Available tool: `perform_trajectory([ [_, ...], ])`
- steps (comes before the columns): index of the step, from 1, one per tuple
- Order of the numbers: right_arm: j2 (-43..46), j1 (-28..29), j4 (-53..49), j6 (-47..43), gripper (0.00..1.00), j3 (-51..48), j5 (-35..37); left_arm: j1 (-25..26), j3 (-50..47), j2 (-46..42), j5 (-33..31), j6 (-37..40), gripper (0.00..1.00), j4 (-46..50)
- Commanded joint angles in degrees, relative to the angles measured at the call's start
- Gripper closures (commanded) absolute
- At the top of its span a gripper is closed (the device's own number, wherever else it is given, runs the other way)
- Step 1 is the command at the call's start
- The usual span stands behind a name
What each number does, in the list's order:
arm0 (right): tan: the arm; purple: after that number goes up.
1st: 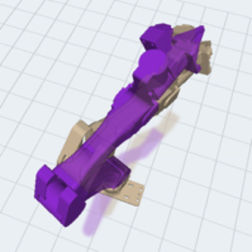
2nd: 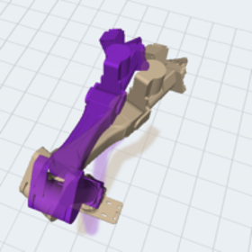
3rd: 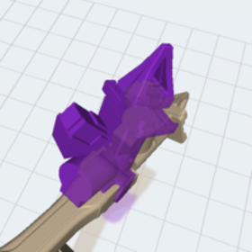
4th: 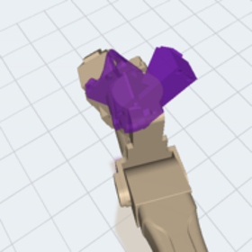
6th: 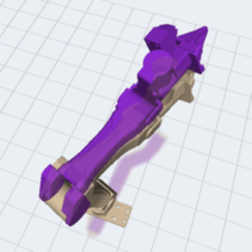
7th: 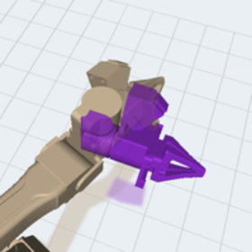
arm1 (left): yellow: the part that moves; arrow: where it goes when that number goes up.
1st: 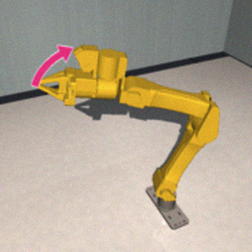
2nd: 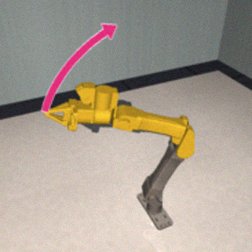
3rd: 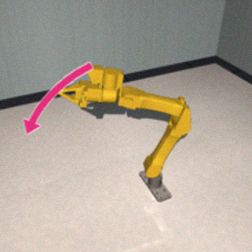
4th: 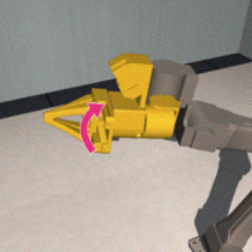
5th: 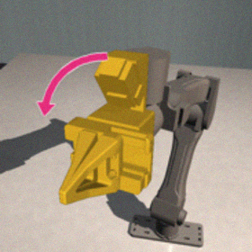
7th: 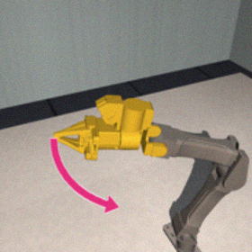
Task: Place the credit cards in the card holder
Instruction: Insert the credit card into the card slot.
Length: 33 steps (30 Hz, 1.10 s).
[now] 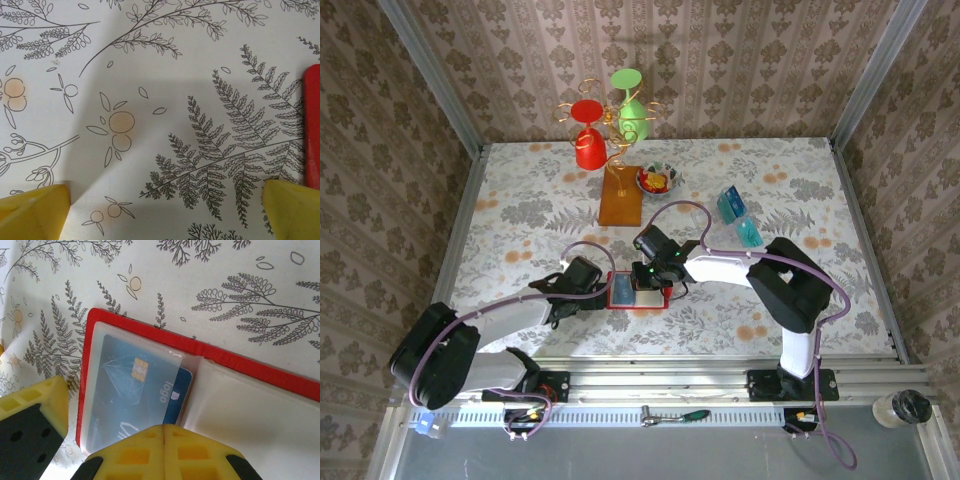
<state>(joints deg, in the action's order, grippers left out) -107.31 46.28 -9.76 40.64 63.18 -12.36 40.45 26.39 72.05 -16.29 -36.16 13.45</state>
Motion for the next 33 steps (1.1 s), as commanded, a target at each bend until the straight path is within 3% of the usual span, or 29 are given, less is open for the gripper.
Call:
perform_trajectory([
  [1,-1.4,0.3,-2.1,-0.8,0.94,1.4,1.1,-0.2,0.8,1.4,1.7,1.1,0.00,-1.7],
  [19,-4.0,0.4,-0.7,0.4,0.95,2.8,-1.5,0.1,1.1,3.3,3.1,1.2,0.00,-3.3],
  [33,-0.6,0.4,1.1,2.6,0.95,1.3,-3.1,0.2,0.4,2.9,3.0,1.1,0.00,-3.7],
])
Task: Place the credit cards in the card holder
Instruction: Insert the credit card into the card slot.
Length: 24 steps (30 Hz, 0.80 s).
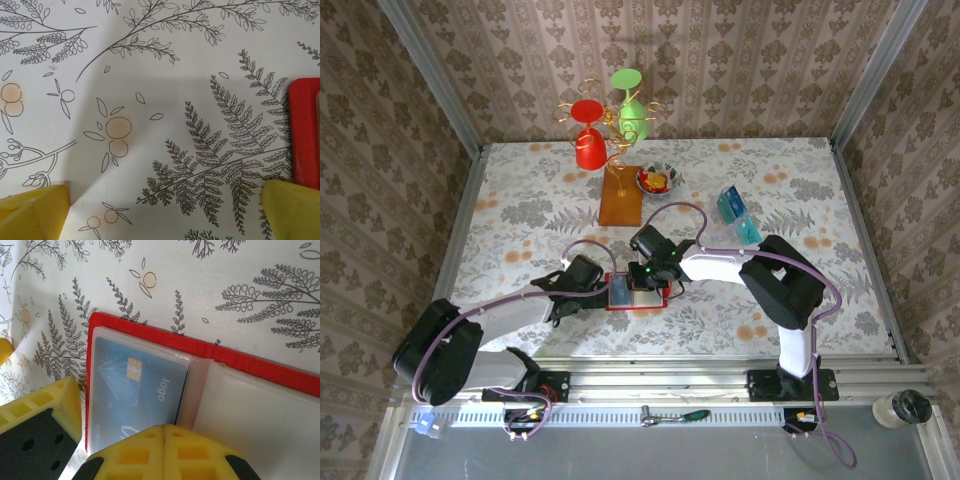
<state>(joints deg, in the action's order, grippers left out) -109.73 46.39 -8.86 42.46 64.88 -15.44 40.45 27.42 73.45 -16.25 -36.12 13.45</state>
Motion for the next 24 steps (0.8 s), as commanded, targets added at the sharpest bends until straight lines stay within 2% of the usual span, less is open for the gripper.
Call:
perform_trajectory([
  [1,2.5,0.3,0.1,0.9,0.95,-0.8,0.3,0.2,-0.7,1.5,3.1,1.1,0.00,-3.9],
  [12,4.5,0.7,1.1,1.6,0.95,-4.9,1.0,0.4,-0.8,1.3,3.0,1.0,0.00,-3.7],
  [24,1.4,2.2,0.9,1.7,0.95,-2.6,0.0,0.4,-0.7,1.3,2.9,1.2,0.00,-3.6],
])
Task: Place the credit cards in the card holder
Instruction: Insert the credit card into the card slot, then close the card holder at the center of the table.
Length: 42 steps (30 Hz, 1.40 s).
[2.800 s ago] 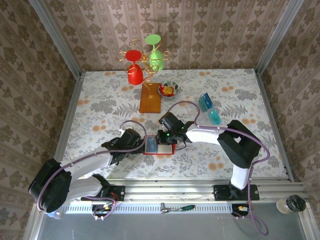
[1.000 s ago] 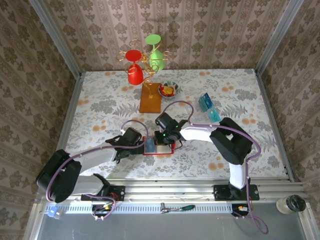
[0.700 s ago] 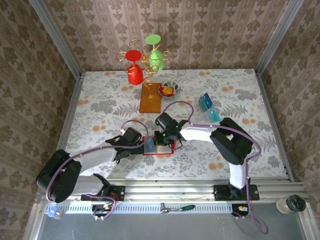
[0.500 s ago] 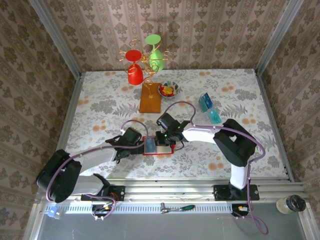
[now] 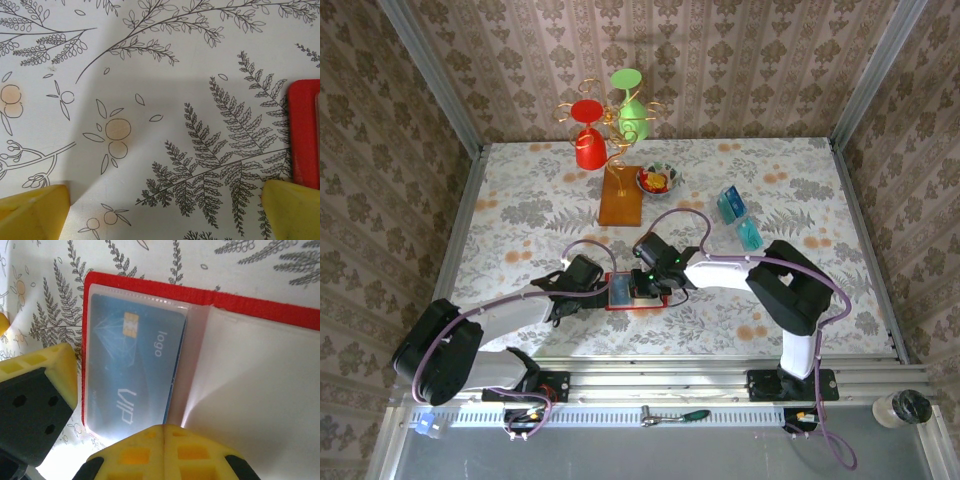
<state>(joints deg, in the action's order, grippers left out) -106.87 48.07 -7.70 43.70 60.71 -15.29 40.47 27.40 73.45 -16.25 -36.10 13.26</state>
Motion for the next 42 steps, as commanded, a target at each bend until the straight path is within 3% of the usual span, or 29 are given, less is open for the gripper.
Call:
perform_trajectory([
  [1,-1.8,0.5,-0.2,0.5,0.95,1.8,-0.3,0.4,-0.7,1.3,2.8,1.1,0.00,-3.4],
  [10,-1.6,0.8,-1.0,0.3,0.95,3.1,-0.7,0.4,-0.9,1.3,3.0,1.0,0.00,-3.4],
  [19,4.4,0.6,-4.7,-1.1,0.92,3.2,1.7,0.4,-1.0,0.8,3.0,1.0,0.00,-3.4],
  [34,18.8,-2.3,-12.1,-4.8,0.38,-2.3,11.1,-1.4,0.2,-9.0,1.3,2.3,0.00,3.3],
  [42,21.0,-4.0,-13.0,-5.8,0.33,-7.1,15.2,-4.0,1.3,-12.4,9.6,3.6,0.00,-0.3],
])
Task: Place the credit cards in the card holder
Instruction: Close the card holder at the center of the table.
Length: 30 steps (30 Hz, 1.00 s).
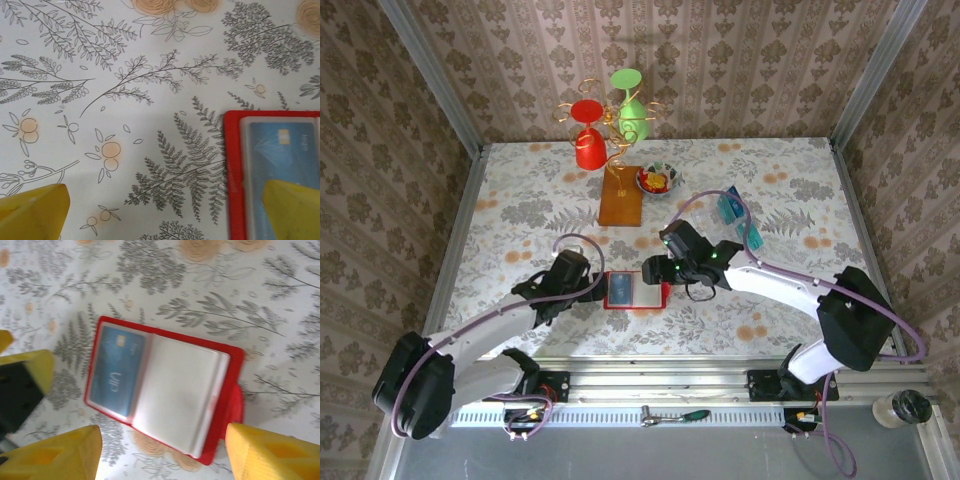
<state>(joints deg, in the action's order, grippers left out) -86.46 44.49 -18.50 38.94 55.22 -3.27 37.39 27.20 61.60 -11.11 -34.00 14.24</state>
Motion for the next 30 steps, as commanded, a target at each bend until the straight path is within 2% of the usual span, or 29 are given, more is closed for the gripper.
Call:
perform_trajectory([
  [1,0.1,-0.5,-1.7,-1.0,0.33,-2.2,3.1,-1.3,1.6,-0.3,5.8,1.4,0.00,-2.2],
  [5,-2.3,-1.0,0.6,-1.0,0.35,-3.0,2.3,-2.2,1.7,1.5,10.8,0.6,0.00,-6.9],
  [8,-4.1,-1.3,2.0,-1.2,0.42,-3.5,2.3,-2.2,2.0,3.5,13.0,-0.1,0.00,-9.4],
  [9,-4.6,-1.6,2.6,-1.2,0.46,-3.7,2.1,-2.2,1.9,4.2,13.5,-0.4,0.00,-10.1],
  [14,-6.2,-3.0,4.5,-1.3,0.81,-4.5,1.0,-2.2,1.4,7.2,15.4,-1.5,0.00,-13.7],
  [18,-6.4,-3.4,5.6,-1.4,0.98,-5.4,0.4,-2.3,1.0,9.5,16.5,-2.0,0.00,-16.3],
  [30,-6.1,-3.8,8.0,0.0,1.00,-7.6,-1.1,-1.5,1.0,15.2,18.2,-4.4,0.00,-22.5],
])
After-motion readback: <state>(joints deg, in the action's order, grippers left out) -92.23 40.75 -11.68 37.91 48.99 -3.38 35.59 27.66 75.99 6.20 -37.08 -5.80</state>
